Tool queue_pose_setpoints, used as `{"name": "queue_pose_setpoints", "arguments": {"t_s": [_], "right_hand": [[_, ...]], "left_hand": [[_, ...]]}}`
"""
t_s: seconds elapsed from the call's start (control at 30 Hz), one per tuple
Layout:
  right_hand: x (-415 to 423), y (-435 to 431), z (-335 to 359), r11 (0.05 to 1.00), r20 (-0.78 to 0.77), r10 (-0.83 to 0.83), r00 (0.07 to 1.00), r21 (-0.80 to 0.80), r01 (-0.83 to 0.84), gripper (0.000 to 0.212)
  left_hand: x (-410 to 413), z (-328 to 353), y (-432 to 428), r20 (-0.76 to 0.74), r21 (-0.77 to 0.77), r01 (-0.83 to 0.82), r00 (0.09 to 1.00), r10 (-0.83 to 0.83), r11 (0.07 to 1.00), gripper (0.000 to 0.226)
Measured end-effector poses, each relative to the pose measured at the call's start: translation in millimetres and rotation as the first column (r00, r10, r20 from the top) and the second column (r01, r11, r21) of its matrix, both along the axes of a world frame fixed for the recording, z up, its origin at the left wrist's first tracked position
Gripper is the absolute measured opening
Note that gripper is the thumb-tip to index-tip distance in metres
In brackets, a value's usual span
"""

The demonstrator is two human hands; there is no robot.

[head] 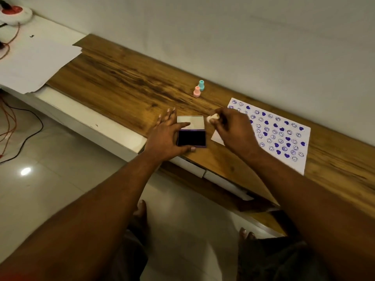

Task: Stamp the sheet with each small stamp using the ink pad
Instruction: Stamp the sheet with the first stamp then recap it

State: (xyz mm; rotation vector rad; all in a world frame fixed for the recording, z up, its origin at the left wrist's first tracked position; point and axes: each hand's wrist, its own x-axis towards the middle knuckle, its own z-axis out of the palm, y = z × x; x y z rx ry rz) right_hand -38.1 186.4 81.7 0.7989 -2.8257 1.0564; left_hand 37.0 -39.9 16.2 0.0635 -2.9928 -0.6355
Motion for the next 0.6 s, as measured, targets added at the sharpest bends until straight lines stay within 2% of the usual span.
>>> {"name": "queue_pose_setpoints", "arguments": {"t_s": [0.1,0.2,0.3,0.37,0.6], "right_hand": [[-3,50,2,0.995,0.004,-0.096,0.995,-0.028,0.096,0.026],[-2,97,-9,0.983,0.016,-0.18,0.984,0.038,0.179,0.024],[-3,127,-22,0.976,0.038,-0.204,0.978,0.092,0.199,0.021],[-3,139,-27,0.976,0.054,-0.188,0.981,0.118,0.181,0.023],[-6,149,-37,0.976,0.047,-0.136,0.99,0.177,0.126,0.027]], "left_hand": [[-6,7,17,-0.044,-0.047,0.027,0.999,-0.029,0.999,0.101],[-13,9,56,-0.091,-0.097,0.13,0.986,-0.139,0.987,0.097],[-17,3,104,-0.066,-0.14,0.29,0.951,-0.301,0.947,0.093],[-21,-4,131,-0.02,-0.185,0.334,0.939,-0.343,0.924,0.094],[-38,-14,182,-0.001,-0.094,0.213,0.977,-0.214,0.972,0.094]]}}
